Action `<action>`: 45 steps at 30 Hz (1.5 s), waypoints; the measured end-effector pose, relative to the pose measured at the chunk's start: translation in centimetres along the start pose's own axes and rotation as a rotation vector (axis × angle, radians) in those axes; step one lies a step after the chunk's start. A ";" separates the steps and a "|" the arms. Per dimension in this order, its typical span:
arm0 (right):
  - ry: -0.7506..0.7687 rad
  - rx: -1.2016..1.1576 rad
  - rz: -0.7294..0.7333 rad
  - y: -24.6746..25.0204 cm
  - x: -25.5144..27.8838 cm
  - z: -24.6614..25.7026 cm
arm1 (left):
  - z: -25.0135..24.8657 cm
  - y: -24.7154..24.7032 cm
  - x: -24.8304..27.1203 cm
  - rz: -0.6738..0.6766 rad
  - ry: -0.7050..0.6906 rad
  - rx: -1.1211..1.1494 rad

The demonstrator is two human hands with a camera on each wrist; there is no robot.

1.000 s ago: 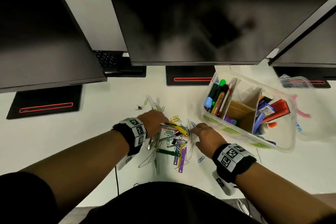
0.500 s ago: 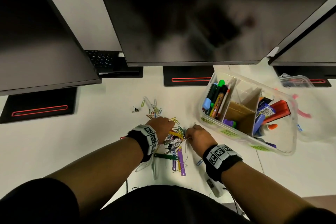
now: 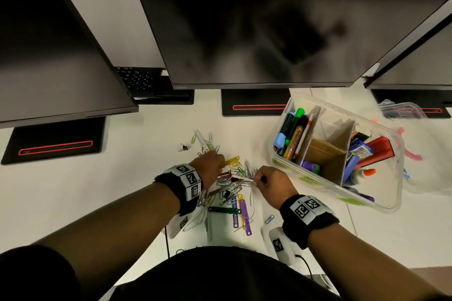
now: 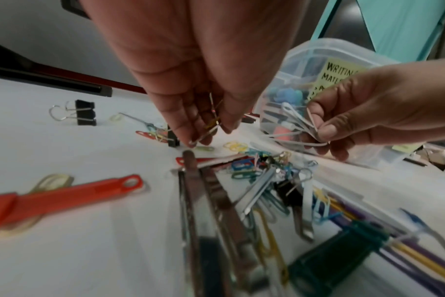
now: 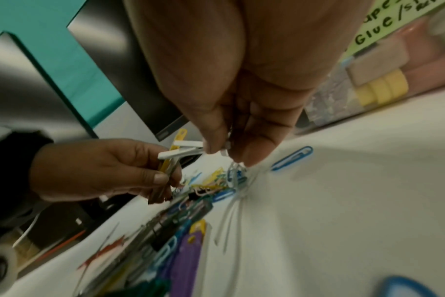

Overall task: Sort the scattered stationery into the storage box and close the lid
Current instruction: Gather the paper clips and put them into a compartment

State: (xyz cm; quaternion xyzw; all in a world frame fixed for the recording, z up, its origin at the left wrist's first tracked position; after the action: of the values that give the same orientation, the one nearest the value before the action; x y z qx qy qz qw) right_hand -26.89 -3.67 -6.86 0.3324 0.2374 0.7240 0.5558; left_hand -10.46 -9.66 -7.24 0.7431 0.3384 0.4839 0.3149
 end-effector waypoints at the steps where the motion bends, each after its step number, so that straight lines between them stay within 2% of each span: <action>1: -0.011 -0.049 -0.012 0.1 0.1 0.0 | 0.0 0.2 0.1 0.016 0.008 0.060; 3: -0.040 -0.165 -0.053 0.2 0.1 0.0 | 0.2 0.3 0.0 0.049 0.047 0.211; 7: -0.069 -0.458 -0.171 0.7 -0.4 1.1 | 0.0 0.4 -0.1 0.161 0.199 0.760; 10: -0.079 -0.589 -0.206 0.4 -1.1 2.3 | -0.6 0.7 0.3 0.261 0.291 1.061; 14: -0.093 -0.592 -0.244 -0.2 -2.0 3.0 | -1.2 0.8 1.1 0.389 0.314 1.349; 18: -0.049 -0.452 -0.204 -0.9 -2.8 4.0 | -1.4 0.7 1.3 0.450 0.344 1.510; 21: -0.027 -0.434 -0.124 -1.2 -2.8 5.1 | -1.4 0.9 1.3 0.348 0.355 1.397; 23: -0.041 -0.394 -0.147 -0.8 -2.6 4.6 | -0.5 1.1 1.2 0.261 0.386 1.295; 25: -0.067 -0.146 -0.194 0.2 -2.3 3.5 | 0.6 1.7 1.1 0.210 0.372 1.132; 27: -0.159 0.069 -0.133 0.5 -2.1 2.1 | 2.0 2.1 1.2 0.174 0.389 0.912; 29: -0.225 0.147 -0.028 -0.4 -2.2 0.9 | 3.2 2.4 1.6 0.127 0.425 0.705; 32: -0.208 0.220 0.041 -1.2 -2.6 0.7 | 4.5 1.7 2.0 0.157 0.439 0.498; 37: -0.183 0.205 0.034 -1.3 -2.6 0.6 | 4.4 1.1 2.2 0.157 0.332 0.051; 41: -0.113 0.175 -0.019 -0.2 -1.7 1.0 | 3.9 1.1 2.1 0.174 0.298 -0.042; 45: -0.047 0.154 -0.021 0.6 -0.2 1.4 | 4.4 -0.3 2.1 0.249 0.316 -0.150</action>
State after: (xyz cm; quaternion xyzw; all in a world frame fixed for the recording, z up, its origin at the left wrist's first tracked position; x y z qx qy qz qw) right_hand -26.16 -4.02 -5.54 0.3886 0.2829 0.6896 0.5417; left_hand -5.77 -8.40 -7.82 0.6684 0.2519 0.6537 0.2500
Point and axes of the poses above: each hand's wrist, its own x-axis away from the middle knuckle, its own y-axis out of the back of the hand, z = x × y, the point moved 6 cm from there along -x, towards the middle knuckle, and after that the axes turned 12 degrees about y, right-handed, at the moved point
